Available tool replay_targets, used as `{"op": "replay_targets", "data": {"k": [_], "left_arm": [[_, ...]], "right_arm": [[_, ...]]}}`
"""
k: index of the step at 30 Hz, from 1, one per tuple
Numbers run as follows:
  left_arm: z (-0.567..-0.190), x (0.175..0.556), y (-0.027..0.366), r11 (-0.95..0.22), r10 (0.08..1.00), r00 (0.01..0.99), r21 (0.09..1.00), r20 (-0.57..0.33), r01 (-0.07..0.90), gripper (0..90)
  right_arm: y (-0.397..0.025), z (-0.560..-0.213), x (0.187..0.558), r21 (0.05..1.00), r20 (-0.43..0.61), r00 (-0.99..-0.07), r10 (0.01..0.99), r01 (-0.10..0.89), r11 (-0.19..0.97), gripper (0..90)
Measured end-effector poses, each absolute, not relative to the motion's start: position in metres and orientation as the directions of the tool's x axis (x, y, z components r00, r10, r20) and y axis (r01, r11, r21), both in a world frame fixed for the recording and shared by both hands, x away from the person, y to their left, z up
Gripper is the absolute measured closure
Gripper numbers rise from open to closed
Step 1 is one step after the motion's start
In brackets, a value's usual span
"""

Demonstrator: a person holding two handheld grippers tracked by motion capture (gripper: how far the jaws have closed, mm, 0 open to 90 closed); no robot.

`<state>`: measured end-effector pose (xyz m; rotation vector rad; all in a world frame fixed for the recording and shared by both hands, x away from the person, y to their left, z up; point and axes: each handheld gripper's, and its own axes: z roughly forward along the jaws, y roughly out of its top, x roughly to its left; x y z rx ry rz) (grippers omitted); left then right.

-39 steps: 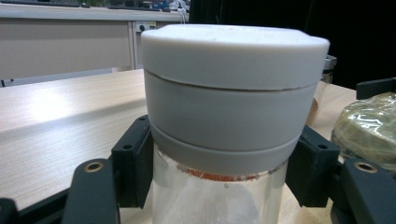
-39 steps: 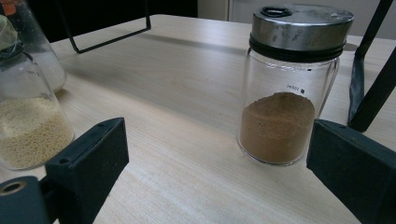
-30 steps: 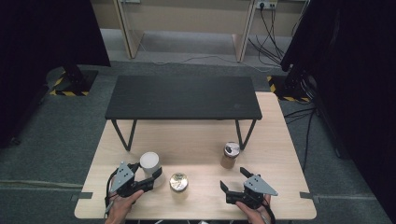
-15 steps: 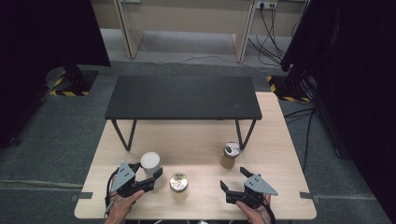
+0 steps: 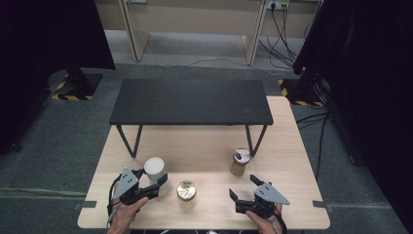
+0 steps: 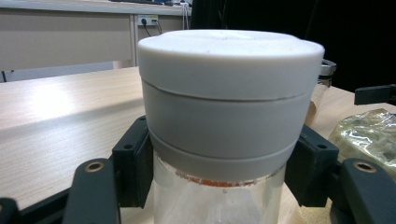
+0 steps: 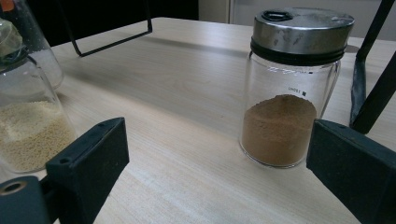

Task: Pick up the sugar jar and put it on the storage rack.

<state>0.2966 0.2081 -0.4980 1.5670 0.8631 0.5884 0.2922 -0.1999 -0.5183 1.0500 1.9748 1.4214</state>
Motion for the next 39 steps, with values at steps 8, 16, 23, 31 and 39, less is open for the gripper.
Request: {"op": "replay_targets", "data": {"k": [8,16,23,31,39], "left_arm": [[-0.496,0.297,0.209,-0.025,0.798,0.593,0.978,-0.106,0.209,35.0],[-0.493,0.296,0.211,-0.019,0.798,0.593,0.978,-0.11,0.206,35.1],[-0.489,0.296,0.213,-0.02,0.796,0.595,0.977,-0.112,0.211,35.1],[-0.478,0.297,0.219,-0.013,0.797,0.593,0.978,-0.116,0.208,35.2],[-0.462,0.3,0.221,-0.027,0.798,0.595,0.979,-0.1,0.202,35.2]], "right_arm": [[-0.199,-0.518,0.291,0.94,0.046,-0.589,0.807,0.299,0.165,6.1],[-0.201,-0.518,0.291,0.941,0.05,-0.582,0.811,0.301,0.158,6.1],[-0.202,-0.518,0.292,0.94,0.053,-0.579,0.814,0.304,0.155,6.2],[-0.202,-0.518,0.292,0.941,0.055,-0.576,0.816,0.304,0.152,6.2],[-0.202,-0.518,0.292,0.94,0.053,-0.576,0.816,0.305,0.154,6.2]]}}
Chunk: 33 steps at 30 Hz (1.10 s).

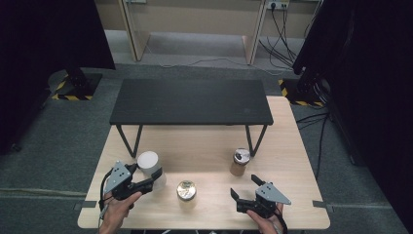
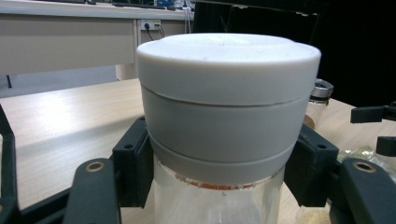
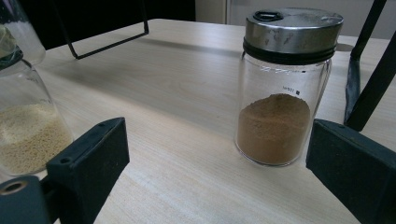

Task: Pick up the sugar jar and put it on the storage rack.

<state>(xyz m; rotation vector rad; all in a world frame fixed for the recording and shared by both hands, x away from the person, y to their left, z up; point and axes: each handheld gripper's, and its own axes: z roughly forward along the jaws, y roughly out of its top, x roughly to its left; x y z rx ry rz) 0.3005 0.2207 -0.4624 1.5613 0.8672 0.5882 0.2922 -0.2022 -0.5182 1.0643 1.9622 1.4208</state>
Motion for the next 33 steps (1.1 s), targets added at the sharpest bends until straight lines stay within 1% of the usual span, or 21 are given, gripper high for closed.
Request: {"op": "replay_targets", "data": {"k": [12,33], "left_arm": [[-0.439,0.305,0.218,-0.044,0.789,0.609,0.98,-0.086,0.196,35.2],[-0.421,0.312,0.216,-0.055,0.783,0.617,0.978,-0.084,0.203,35.2]], "right_arm": [[-0.202,-0.518,0.292,0.941,0.054,-0.574,0.817,0.304,0.152,6.2],[-0.203,-0.517,0.292,0.941,0.054,-0.572,0.819,0.303,0.149,6.2]]}}
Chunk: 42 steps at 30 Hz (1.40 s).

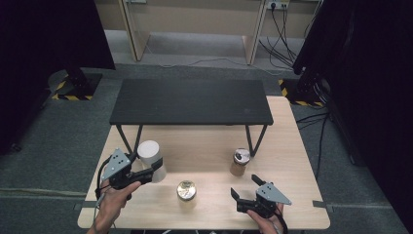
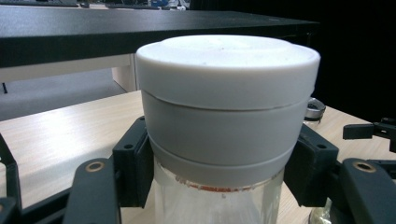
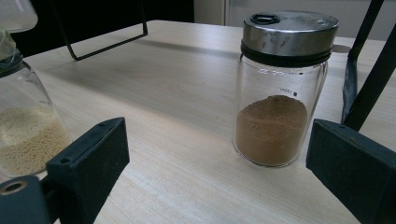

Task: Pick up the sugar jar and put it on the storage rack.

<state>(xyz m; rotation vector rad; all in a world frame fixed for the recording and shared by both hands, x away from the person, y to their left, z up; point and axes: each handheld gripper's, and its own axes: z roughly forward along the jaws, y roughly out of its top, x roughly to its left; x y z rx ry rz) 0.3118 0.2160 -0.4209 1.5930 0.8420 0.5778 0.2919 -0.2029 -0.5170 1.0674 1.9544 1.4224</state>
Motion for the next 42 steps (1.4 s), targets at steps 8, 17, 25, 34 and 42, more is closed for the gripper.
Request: {"op": "replay_targets", "data": {"k": [8,17,25,34,42], "left_arm": [[-0.412,0.315,0.213,-0.051,0.777,0.624,0.978,-0.087,0.2,35.1],[-0.399,0.319,0.216,-0.045,0.773,0.629,0.981,-0.084,0.187,35.1],[-0.387,0.321,0.218,-0.046,0.774,0.628,0.983,-0.078,0.18,35.1],[-0.372,0.326,0.219,-0.05,0.772,0.631,0.983,-0.075,0.178,35.1],[-0.365,0.328,0.22,-0.058,0.773,0.63,0.982,-0.068,0.178,35.0]], "right_arm": [[-0.203,-0.517,0.292,0.941,0.055,-0.572,0.819,0.303,0.148,6.2],[-0.203,-0.517,0.292,0.941,0.057,-0.57,0.82,0.304,0.146,6.2],[-0.204,-0.517,0.292,0.942,0.057,-0.567,0.822,0.303,0.144,6.4],[-0.204,-0.516,0.292,0.945,0.055,-0.566,0.822,0.296,0.141,6.5],[-0.203,-0.517,0.292,0.944,0.057,-0.568,0.821,0.299,0.142,6.5]]}}
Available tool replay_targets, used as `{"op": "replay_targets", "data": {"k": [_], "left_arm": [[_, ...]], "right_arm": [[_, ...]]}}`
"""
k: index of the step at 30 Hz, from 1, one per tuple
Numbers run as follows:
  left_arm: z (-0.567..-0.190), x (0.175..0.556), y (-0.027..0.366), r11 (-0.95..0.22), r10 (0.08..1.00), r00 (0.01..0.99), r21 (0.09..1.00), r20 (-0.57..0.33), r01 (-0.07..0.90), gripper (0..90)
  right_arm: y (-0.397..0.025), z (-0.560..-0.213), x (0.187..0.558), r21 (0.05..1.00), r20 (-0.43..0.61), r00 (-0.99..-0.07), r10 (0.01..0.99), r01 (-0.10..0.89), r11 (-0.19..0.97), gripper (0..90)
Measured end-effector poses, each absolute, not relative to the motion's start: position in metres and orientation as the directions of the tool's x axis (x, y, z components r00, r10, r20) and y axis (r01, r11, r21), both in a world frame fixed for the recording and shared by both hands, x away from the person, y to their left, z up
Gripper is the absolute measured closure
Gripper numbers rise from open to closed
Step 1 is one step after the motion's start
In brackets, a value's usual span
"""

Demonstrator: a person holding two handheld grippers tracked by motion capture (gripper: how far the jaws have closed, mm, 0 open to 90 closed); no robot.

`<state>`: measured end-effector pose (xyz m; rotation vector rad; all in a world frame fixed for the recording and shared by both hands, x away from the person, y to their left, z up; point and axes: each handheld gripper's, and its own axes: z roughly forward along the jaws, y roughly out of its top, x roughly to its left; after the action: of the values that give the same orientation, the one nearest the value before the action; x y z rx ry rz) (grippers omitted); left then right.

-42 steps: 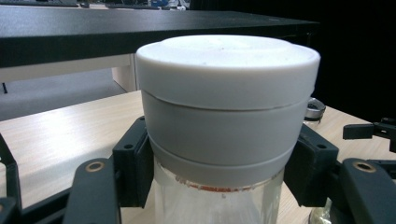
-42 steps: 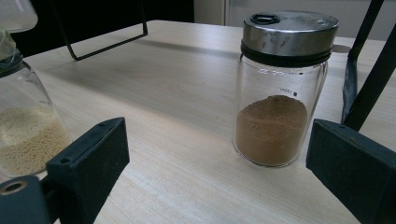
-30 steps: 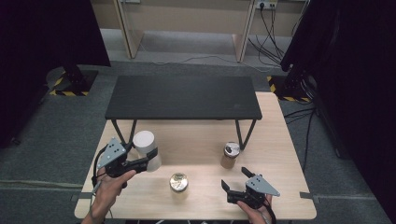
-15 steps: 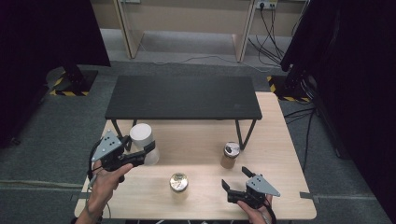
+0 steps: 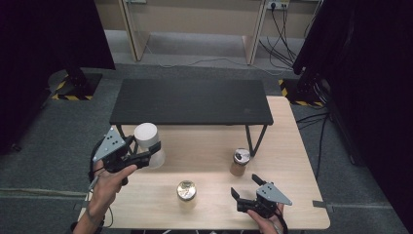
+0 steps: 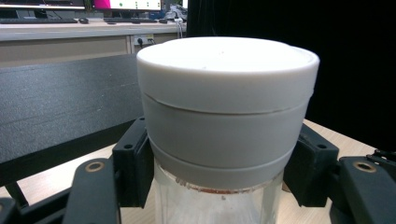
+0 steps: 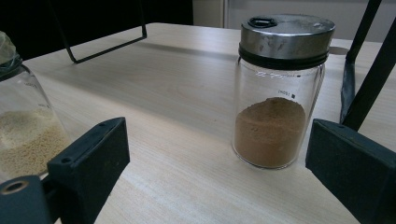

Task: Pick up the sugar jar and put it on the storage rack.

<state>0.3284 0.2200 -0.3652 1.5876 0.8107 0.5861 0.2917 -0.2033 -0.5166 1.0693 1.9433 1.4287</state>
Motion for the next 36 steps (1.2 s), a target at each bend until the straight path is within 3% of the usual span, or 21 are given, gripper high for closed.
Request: {"op": "replay_targets", "data": {"k": [36], "left_arm": [[-0.322,0.343,0.211,-0.09,0.751,0.658,0.98,-0.051,0.179,34.8]], "right_arm": [[-0.202,-0.518,0.292,0.942,0.059,-0.573,0.817,0.303,0.144,5.8]]}}
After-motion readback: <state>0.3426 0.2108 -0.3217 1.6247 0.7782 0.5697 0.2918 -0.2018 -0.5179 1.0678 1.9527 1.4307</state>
